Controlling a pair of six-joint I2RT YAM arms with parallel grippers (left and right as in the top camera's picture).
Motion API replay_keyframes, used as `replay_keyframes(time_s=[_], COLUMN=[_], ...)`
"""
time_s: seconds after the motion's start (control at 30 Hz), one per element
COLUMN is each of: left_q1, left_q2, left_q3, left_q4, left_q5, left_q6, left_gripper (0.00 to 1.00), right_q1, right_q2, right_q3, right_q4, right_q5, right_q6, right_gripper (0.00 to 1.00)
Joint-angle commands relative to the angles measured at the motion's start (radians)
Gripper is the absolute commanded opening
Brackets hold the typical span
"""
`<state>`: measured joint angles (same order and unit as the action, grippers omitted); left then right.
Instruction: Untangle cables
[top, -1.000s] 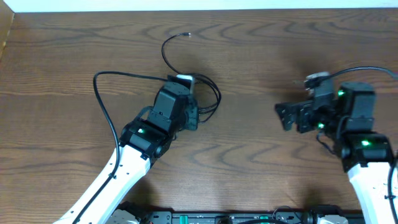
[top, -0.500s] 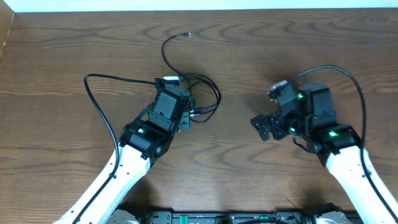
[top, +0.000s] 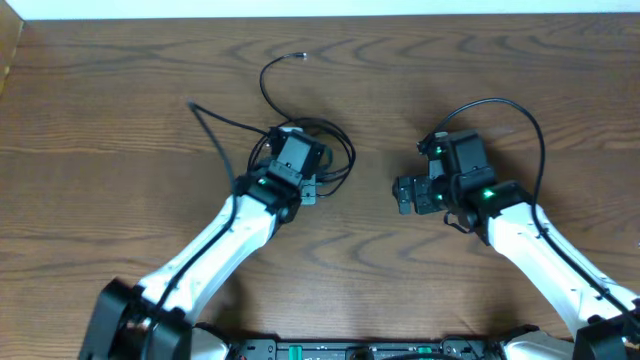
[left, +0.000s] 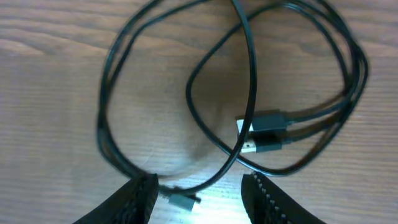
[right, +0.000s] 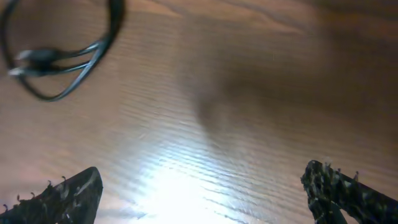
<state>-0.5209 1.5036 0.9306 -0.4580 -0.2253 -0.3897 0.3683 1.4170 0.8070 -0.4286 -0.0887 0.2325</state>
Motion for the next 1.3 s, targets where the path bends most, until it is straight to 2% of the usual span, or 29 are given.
replay_keyframes(time_s=[0.0,0.2,0.67,0.8,0.97,1.0,1.1,1.13,1.17,1.27], left_q1=[0.0,0.0,0.0,0.0,0.0,0.0,0.0,0.0,0.0,0.0], left_q2=[0.06,0.104,0.111,0.126,0.208,0.224,0.255,0.257,0.256,0.246], left_q3=[0.002,0.002,0.002,0.001,0.001,0.001,0.001,0.001,0.001,0.001], left_q4=[0.033,0.09,0.169,0.185,0.217,0.223,0.233,0.236,0.24,0.246], left_q5=[-0.003,-0.003,0.009,0.09,0.114,0.114,0.113,0.109,0.109,0.109], left_q6=[-0.005,-0.004,0.037,0.053,0.055,0.055,0.055,0.055,0.056,0.056], left_gripper=[0.49,0.49,0.49,0.49,0.49,0.47,0.31,0.22,0.09,0.08], right_q1=[0.05,0.091,0.092,0.092,0.092,0.092,0.092,0.092,0.092,0.092], right_q2=[0.003,0.003,0.003,0.003,0.003,0.003,0.003,0.003,0.003,0.003], right_q3=[-0.016,-0.018,-0.018,-0.018,-0.018,-0.018,-0.018,-0.018,-0.018,-0.018], right_q4=[0.002,0.003,0.021,0.028,0.026,0.026,0.025,0.025,0.025,0.025], right_q5=[0.202,0.271,0.274,0.269,0.27,0.27,0.272,0.274,0.274,0.274], right_q6=[0.133,0.18,0.182,0.183,0.183,0.183,0.182,0.182,0.183,0.183], right_gripper=[0.99,0.99,0.99,0.99,0.99,0.99,0.99,0.99,0.99,0.99])
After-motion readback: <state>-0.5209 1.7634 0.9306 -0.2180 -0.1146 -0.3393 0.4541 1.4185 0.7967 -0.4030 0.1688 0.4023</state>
